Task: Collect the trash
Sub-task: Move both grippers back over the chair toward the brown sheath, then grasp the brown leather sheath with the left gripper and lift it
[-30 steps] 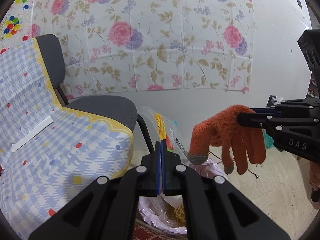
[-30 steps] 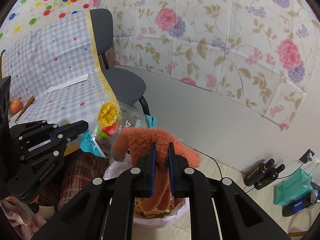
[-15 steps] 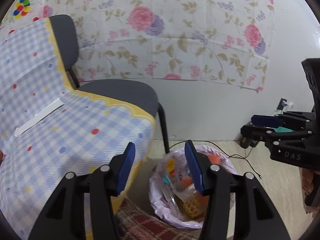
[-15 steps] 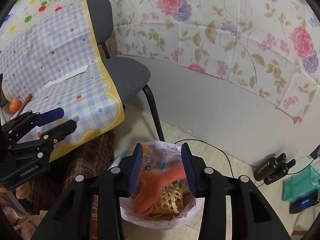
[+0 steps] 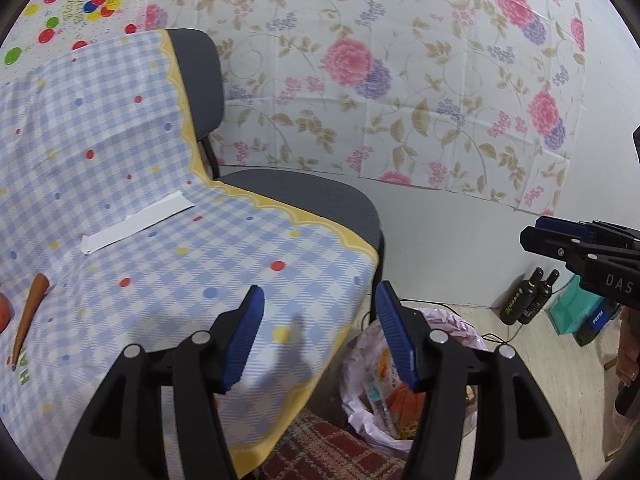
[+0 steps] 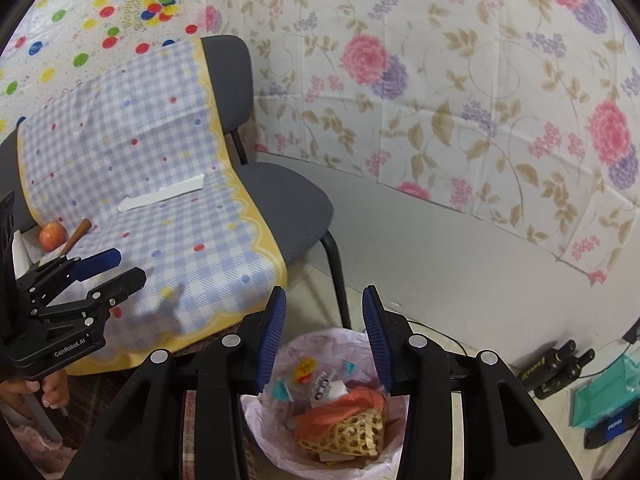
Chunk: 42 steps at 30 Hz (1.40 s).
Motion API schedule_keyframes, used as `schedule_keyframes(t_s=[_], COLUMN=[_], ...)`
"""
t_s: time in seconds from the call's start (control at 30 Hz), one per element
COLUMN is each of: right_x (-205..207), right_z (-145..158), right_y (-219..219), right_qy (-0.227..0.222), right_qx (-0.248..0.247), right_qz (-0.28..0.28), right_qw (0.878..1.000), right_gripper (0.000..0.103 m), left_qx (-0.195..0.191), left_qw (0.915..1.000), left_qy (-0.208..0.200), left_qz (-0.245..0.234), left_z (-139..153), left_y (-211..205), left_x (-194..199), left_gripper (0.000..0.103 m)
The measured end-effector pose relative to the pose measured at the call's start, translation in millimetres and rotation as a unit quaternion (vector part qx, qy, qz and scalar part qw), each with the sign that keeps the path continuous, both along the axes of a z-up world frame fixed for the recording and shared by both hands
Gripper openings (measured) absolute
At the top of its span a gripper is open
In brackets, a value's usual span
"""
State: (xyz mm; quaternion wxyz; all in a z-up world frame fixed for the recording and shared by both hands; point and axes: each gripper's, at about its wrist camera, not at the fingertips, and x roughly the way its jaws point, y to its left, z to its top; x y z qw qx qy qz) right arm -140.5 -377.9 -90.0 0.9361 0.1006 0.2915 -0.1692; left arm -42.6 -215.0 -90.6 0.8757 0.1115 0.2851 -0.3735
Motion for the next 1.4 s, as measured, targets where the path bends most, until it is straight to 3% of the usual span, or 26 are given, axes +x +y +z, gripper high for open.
schedule_keyframes(t_s=[0.3, 0.57, 0.7, 0.8, 1.07, 1.27, 1.4], right_x=[66.1, 138.3, 171.1, 193.5, 256.0, 306.9, 342.3], right_z=[15.6, 24.6, 22.3, 16.9, 0.8, -3.7, -4.9], right_y=[32.2, 74.2, 93.4, 103.9, 142.8, 193.7, 225.8], right_qy=[-0.028, -0.051, -0.054, -0.047, -0.006, 0.022, 0.036], right_qx=[0.0, -0.014, -0.017, -0.015, -0.022, -0.04, -0.054], right_qz=[0.065, 0.121, 0.136, 0.144, 0.181, 0.229, 0.257], right_qw=[0.997, 0.991, 0.989, 0.988, 0.983, 0.972, 0.964], right_gripper=[0.044, 0.047, 0.056, 0.06, 0.061, 0.06, 0.054], left_qx=[-0.006, -0.006, -0.009, -0.003, 0.013, 0.02, 0.021], left_qw=[0.9944, 0.9772, 0.9673, 0.9611, 0.9435, 0.936, 0.9333], left_qy=[-0.023, -0.025, -0.013, -0.014, -0.026, -0.015, -0.014], left_qz=[0.103, 0.211, 0.253, 0.276, 0.33, 0.351, 0.358], left_z=[16.5, 21.5, 18.4, 15.2, 9.0, -0.1, -2.7], left_y=[62.2, 131.4, 164.6, 182.0, 226.1, 251.3, 260.8], left_x=[40.1, 93.9, 114.9, 125.4, 157.9, 184.1, 199.1], left_gripper=[0.064, 0.068, 0.071, 0.073, 0.079, 0.079, 0.079])
